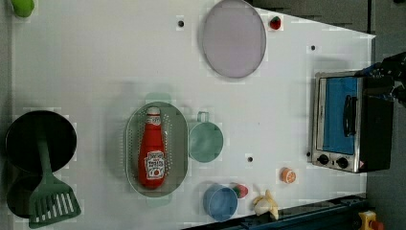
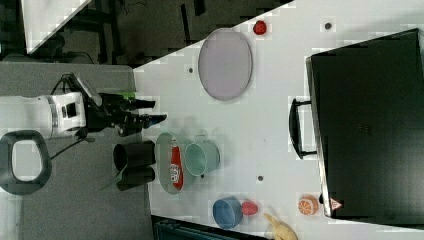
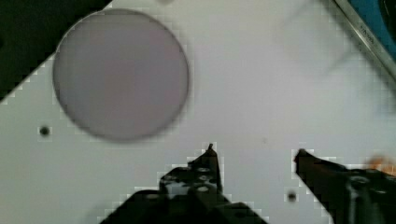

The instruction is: Pick ketchup from strainer and place it on the table

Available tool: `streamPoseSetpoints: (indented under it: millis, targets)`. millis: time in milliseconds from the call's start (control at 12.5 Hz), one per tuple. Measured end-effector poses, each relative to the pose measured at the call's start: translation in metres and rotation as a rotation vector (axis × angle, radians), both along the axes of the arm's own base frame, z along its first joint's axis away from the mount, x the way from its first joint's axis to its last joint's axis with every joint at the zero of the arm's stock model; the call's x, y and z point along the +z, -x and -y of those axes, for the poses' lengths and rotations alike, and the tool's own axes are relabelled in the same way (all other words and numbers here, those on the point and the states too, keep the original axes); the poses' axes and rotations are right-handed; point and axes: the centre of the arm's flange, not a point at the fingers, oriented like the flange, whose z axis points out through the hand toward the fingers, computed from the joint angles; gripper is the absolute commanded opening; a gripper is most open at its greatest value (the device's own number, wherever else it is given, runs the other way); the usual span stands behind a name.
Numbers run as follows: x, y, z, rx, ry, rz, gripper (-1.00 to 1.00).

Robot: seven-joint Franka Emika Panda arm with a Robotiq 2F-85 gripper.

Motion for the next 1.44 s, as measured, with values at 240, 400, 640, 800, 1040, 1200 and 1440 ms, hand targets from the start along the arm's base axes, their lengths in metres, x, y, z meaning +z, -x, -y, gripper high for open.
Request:
streamPoseSetpoints:
  millis: [240,400,640,800,1040,1200,1440]
  targets:
    - [0.012,0.068,0.008,-0.031,-0.033,-0.112,0.99]
    - [0.053,0.086,0.006,-0.024,-0.026,-0.041,1.0]
    - [0.085,0.084,-0.03,0.044,0.0,0.065,1.0]
    - [0.068,0.081,-0.087,0.15,0.013,0.036,1.0]
    - [0.018,0.078,-0.199,0.366,0.015,0.025,1.0]
    - [-0.013,0.092,-0.266,0.494,-0.003,0.016,1.0]
    - [-0.047,0.129,-0.342,0.654,-0.022,-0.031,1.0]
